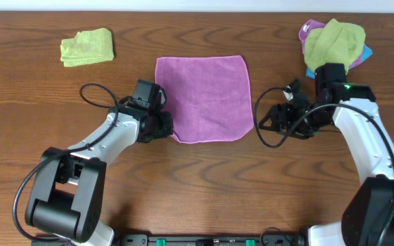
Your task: Fold the cloth
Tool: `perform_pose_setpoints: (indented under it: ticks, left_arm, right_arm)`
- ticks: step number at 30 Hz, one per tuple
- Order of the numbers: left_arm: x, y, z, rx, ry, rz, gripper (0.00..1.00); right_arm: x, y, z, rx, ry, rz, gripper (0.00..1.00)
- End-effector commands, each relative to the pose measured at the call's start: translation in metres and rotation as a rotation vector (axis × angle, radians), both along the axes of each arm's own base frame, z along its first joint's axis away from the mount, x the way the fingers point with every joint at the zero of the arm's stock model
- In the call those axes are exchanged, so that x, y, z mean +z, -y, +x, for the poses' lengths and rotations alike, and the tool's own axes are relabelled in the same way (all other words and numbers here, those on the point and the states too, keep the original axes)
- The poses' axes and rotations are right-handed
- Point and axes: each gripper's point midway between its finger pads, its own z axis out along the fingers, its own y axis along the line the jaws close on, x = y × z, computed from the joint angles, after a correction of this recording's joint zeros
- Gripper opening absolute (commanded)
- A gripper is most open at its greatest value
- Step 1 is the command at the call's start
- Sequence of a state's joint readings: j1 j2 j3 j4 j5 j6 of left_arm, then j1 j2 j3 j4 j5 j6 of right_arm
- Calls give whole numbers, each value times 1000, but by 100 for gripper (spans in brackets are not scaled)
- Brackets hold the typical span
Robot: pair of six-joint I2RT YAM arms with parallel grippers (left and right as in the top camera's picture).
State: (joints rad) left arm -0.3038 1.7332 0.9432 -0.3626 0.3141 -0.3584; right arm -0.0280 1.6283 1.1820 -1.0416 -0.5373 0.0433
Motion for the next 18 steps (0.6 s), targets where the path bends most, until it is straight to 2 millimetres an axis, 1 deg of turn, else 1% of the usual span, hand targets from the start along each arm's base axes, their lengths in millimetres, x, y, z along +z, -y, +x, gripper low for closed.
perform_pose_setpoints:
  ticks: [1,4,7,9,13,18]
  left_arm:
    - [2,-1,7,-12,16,12,6]
    - [2,-1,7,-12,16,12,6]
    - [2,-1,7,-12,16,12,6]
    - [2,-1,6,-13,13,12,5]
    - [-1,-4,-1,-35,-9,30,6]
    - [-7,-27,-18,2,-98,87,5]
  right_arm:
    - [-10,5,6,50,31,-90,62]
    - [-22,4,10,70,22,-92,59]
    - [-42,2,11,84,-24,-80,56]
    - [-52,0,12,91,-44,-49,59]
    - [-59,1,15,90,-54,-37,64]
    - [-59,3,14,82,-60,-37,69]
